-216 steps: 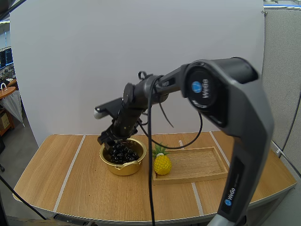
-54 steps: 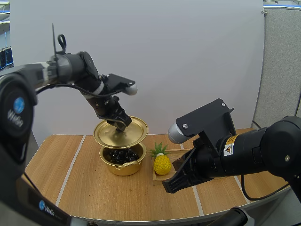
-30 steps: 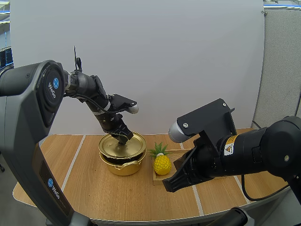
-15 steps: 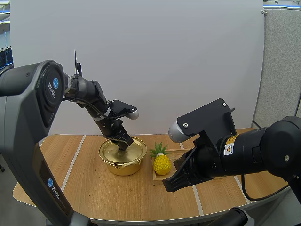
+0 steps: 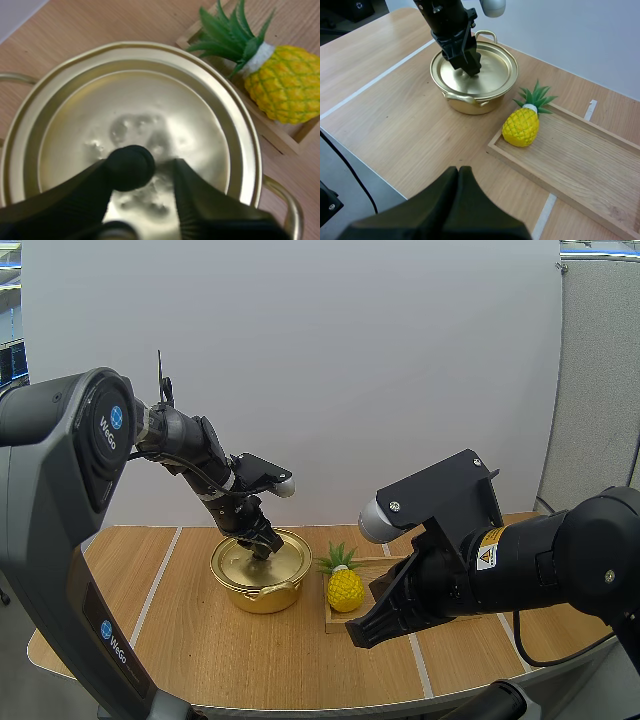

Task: Open the pot, put the grape inside, and close it

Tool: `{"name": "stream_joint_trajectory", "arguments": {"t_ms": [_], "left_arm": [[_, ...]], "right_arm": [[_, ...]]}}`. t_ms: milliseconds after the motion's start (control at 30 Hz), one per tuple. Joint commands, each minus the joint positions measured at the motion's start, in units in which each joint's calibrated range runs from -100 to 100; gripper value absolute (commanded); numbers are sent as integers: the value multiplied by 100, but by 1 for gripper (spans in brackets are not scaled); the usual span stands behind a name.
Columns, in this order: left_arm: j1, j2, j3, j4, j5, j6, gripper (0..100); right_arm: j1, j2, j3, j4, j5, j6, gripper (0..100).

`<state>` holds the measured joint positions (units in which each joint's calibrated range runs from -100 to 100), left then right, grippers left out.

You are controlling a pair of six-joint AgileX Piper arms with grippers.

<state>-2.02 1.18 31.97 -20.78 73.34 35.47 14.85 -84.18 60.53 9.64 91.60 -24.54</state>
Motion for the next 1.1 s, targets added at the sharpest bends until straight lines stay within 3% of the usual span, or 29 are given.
{"name": "stream_joint_trajectory", "arguments": {"t_ms": [0, 233, 600, 1067], "left_arm": [[-7, -181, -47, 6, 472, 40, 100], [-7, -852, -333, -4, 1250, 5, 100], [-7, -3215, -490, 33, 2601, -305, 100], [-7, -6310, -490, 44, 2666, -945, 100]], "right_arm": [[-25, -50, 3, -20, -58, -32, 0], [-25, -50, 3, -20, -58, -32, 0], [-25, -86, 3, -9, -58, -15, 0], [-37, -1097, 3, -9, 10, -15, 0]]}}
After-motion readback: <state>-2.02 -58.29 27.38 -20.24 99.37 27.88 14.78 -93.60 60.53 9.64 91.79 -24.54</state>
